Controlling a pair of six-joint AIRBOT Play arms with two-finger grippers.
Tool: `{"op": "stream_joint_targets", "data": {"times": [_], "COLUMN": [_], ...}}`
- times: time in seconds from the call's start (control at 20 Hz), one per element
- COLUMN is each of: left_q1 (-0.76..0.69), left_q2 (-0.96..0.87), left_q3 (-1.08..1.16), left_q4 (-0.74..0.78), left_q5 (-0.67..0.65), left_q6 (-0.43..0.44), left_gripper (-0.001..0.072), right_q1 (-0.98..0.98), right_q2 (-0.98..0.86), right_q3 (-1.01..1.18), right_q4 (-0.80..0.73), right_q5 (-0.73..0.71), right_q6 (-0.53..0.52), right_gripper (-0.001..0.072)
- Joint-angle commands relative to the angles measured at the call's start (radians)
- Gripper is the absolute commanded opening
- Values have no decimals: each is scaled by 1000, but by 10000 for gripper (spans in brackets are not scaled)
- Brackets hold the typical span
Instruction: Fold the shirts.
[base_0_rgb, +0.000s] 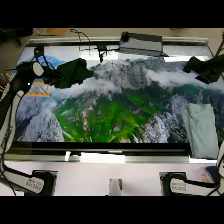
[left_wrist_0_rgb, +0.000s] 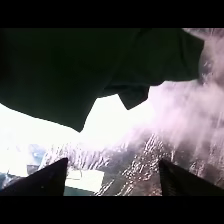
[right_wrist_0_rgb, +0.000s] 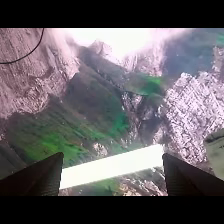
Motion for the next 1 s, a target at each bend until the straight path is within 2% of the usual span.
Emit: {"op": "stream_joint_targets", "data": {"times": [0.0,0.1,0.25,0.4,0.5,0.6,0.65,0.7,0.75,0.8,0.85,0.9,0.95], "left_q1": [19,3,-16,-21,-20,-13,-11,-8,-8,-8,-8,-8,-8], "left_q2": [-163,-202,-237,-249,-264,-282,-289,-293,-297,-298,-297,-294,-289], "left_q3": [111,112,113,112,113,113,113,113,113,113,113,118,138], "left_q4": [-37,37,204,232,232,232,232,231,231,227,220,204,196], "left_q5": [-75,-16,66,186,219,224,215,204,188,166,141,104,43], "left_q6": [154,153,143,89,75,-9,-55,-72,-72,-72,-72,-71,-71], "left_gripper": [685,685,685,682,676,671,631,532,381,178,72,37,36], "right_q1": [1,1,1,1,1,1,1,1,1,1,1,1,1], "right_q2": [-13,-29,-47,-47,-47,-47,-47,-47,-47,-47,-47,-47,-47], "right_q3": [1,1,0,0,0,0,0,0,0,0,0,0,0], "right_q4": [66,94,127,142,158,262,319,358,386,402,404,402,402], "right_q5": [104,206,319,304,301,326,341,354,371,387,399,409,412], "right_q6": [-101,-155,-179,-177,-166,-163,-163,-163,-163,-167,-171,-171,-178], "right_gripper": [661,671,676,676,676,676,677,678,678,678,678,678,678]}}
